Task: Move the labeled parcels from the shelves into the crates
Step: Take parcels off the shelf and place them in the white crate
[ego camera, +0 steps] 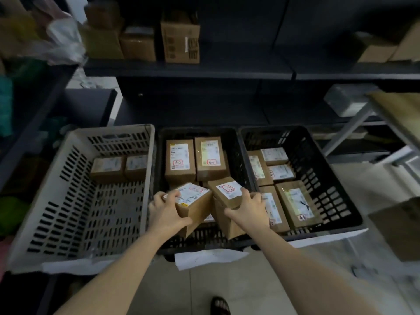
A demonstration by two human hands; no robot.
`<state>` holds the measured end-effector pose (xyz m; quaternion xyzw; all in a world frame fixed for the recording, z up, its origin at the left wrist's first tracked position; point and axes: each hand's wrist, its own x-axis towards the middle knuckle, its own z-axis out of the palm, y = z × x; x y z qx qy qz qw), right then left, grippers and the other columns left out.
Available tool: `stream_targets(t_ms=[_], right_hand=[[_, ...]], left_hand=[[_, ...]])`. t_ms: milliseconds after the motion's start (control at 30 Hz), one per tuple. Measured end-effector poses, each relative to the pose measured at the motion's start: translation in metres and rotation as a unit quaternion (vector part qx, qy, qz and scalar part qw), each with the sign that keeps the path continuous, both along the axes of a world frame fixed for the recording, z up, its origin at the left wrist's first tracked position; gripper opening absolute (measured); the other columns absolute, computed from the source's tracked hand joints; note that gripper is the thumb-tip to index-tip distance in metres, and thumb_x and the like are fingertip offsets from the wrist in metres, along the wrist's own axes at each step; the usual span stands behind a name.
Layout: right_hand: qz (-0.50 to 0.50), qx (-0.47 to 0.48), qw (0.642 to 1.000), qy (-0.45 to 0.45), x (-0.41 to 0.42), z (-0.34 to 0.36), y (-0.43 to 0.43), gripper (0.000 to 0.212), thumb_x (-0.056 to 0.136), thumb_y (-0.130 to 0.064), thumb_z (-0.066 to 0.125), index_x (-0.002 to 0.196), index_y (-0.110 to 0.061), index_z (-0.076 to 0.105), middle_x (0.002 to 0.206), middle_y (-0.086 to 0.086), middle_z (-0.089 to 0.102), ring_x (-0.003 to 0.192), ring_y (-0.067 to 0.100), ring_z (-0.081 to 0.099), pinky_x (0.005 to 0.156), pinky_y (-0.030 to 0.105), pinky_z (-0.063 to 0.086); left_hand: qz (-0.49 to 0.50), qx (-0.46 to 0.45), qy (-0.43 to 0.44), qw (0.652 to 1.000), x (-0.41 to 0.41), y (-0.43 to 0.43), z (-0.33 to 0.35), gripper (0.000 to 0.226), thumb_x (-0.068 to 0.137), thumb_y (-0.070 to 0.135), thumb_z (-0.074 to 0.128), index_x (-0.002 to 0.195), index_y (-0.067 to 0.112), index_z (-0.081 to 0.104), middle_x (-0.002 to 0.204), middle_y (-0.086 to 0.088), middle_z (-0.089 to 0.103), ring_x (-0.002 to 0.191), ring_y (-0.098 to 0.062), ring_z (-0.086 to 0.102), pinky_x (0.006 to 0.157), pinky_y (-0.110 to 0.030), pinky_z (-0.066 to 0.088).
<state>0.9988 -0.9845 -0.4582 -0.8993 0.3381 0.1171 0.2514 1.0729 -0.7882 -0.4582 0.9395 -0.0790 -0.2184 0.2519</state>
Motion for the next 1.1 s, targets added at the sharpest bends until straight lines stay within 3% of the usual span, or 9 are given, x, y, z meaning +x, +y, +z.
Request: stream_targets(t_ms=[233, 433, 667, 800, 867, 967, 1100], right_hand=[[0.048, 0.031, 0.998, -0.020, 0.021, -0.040, -0.020, 0.097, 0.069, -0.026, 0.074, 0.147, -0.022, 0.015, 0.143, 0.014, 0.017, 0.131, 0.037, 0.021, 0.109, 0.044, 0.029], [0.061, 0.057, 0.996, -0.043, 0.049, -0.043, -0.037, 0.097, 0.071, -0.023, 0.073, 0.148, -0.021, 0.015, 0.143, 0.011, 0.016, 0.131, 0.035, 0.020, 0.109, 0.043, 0.028], [0.091, 0.072, 0.985, -0.125, 0.103, -0.012, -0.015, 0.095, 0.071, -0.033, 0.074, 0.147, -0.020, 0.019, 0.138, 0.006, 0.018, 0.129, 0.031, 0.023, 0.104, 0.043, 0.037], [0.110, 0.103, 0.975, -0.163, 0.143, 0.010, 0.035, 0.092, 0.071, -0.035, 0.073, 0.147, -0.020, 0.023, 0.136, 0.006, 0.021, 0.127, 0.029, 0.028, 0.103, 0.037, 0.037], [0.129, 0.108, 0.969, -0.179, 0.163, 0.020, 0.069, 0.091, 0.071, -0.035, 0.072, 0.147, -0.019, 0.026, 0.134, 0.008, 0.025, 0.126, 0.030, 0.032, 0.102, 0.036, 0.038], [0.156, 0.115, 0.965, -0.175, 0.192, 0.029, 0.129, 0.089, 0.072, -0.037, 0.072, 0.147, -0.017, 0.027, 0.133, 0.009, 0.026, 0.125, 0.031, 0.034, 0.103, 0.035, 0.037], [0.145, 0.121, 0.977, -0.102, 0.225, 0.019, 0.212, 0.084, 0.075, -0.046, 0.069, 0.143, -0.021, 0.028, 0.138, 0.011, 0.023, 0.127, 0.038, 0.034, 0.104, 0.044, 0.041]], left_hand=[[0.002, -0.002, 0.021, 1.000, 0.017, -0.017, -0.034, 0.112, 0.067, 0.018, 0.082, 0.149, 0.023, 0.005, 0.147, -0.012, -0.002, 0.137, -0.032, 0.009, 0.114, -0.039, 0.018], [0.014, -0.001, -0.010, 1.000, 0.041, -0.029, -0.038, 0.120, 0.068, 0.013, 0.080, 0.150, 0.022, -0.008, 0.146, -0.009, -0.007, 0.138, -0.027, 0.013, 0.115, -0.032, 0.019], [0.050, -0.010, -0.096, 0.994, 0.077, 0.004, -0.002, 0.112, 0.070, 0.014, 0.079, 0.150, 0.016, 0.001, 0.146, -0.013, -0.002, 0.137, -0.029, 0.010, 0.115, -0.031, 0.015], [0.157, -0.033, -0.117, 0.980, 0.098, 0.055, 0.024, 0.106, 0.065, 0.012, 0.081, 0.148, 0.017, 0.015, 0.143, -0.012, 0.009, 0.131, -0.027, 0.017, 0.109, -0.026, 0.020], [0.195, -0.019, -0.144, 0.970, 0.107, 0.090, 0.031, 0.100, 0.065, 0.018, 0.081, 0.146, 0.018, 0.023, 0.140, -0.012, 0.014, 0.128, -0.031, 0.021, 0.108, -0.035, 0.026], [0.242, 0.037, -0.152, 0.958, 0.121, 0.148, 0.034, 0.091, 0.070, 0.036, 0.078, 0.144, 0.020, 0.028, 0.139, -0.013, 0.019, 0.126, -0.036, 0.023, 0.103, -0.045, 0.035], [0.247, 0.089, -0.110, 0.959, 0.149, 0.210, 0.023, 0.083, 0.072, 0.047, 0.072, 0.141, 0.021, 0.034, 0.139, -0.013, 0.019, 0.121, -0.039, 0.026, 0.095, -0.045, 0.041]])
